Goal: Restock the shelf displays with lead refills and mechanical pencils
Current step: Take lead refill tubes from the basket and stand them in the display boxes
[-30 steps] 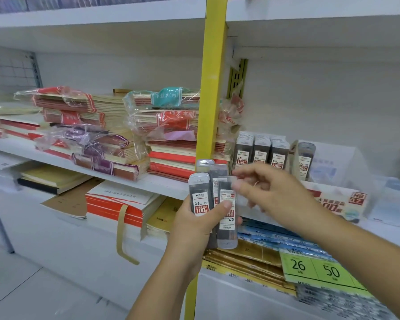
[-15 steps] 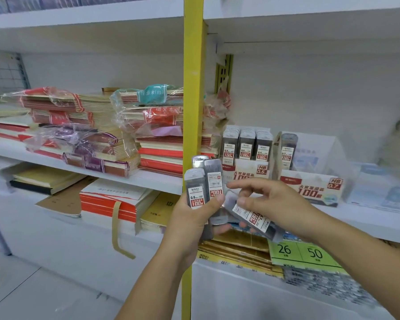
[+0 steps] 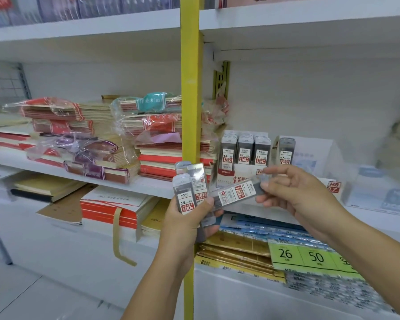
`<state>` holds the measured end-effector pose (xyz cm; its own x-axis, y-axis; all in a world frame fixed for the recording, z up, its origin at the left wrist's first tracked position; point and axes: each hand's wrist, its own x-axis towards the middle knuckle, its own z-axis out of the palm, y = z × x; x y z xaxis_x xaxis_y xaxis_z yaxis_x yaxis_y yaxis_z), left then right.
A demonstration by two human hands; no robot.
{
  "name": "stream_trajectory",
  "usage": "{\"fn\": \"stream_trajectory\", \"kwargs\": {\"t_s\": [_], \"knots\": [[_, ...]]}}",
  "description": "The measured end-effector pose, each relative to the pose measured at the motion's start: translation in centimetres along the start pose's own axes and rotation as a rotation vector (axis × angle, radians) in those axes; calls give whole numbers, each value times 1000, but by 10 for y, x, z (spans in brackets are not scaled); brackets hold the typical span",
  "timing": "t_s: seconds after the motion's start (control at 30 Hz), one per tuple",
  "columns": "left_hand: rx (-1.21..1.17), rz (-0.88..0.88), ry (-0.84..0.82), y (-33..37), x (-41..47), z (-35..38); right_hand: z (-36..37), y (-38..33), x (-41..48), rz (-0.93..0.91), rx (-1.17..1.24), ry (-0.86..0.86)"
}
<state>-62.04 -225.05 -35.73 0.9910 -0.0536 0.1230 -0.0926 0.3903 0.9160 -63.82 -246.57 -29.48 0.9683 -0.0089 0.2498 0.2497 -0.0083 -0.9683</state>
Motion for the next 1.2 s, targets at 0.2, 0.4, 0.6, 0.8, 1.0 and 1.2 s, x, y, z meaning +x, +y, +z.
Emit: {"fn": "stream_trajectory", "kwargs": {"t_s": [0.2,0.4,0.6,0.8,1.0,1.2], "knots": [[45,-4,-8,-4,-2,3,13,-5,4,-84,-112,103],[8,-3,-41,-6,5,26,-26,-53,12,-344,-323,377],[17,-14,-44,-13,14,44,-81,-87,48,-485,-917,367],[19,-19,-65,-18,20,52,-84,-64,71,-418,-957,267],[25,-14,-97,-21,21,54,-80,-47,83,-337,-1165,183],[34,-30,-152,-20,16,56,-72,-44,75,-337,-1318,270]]}}
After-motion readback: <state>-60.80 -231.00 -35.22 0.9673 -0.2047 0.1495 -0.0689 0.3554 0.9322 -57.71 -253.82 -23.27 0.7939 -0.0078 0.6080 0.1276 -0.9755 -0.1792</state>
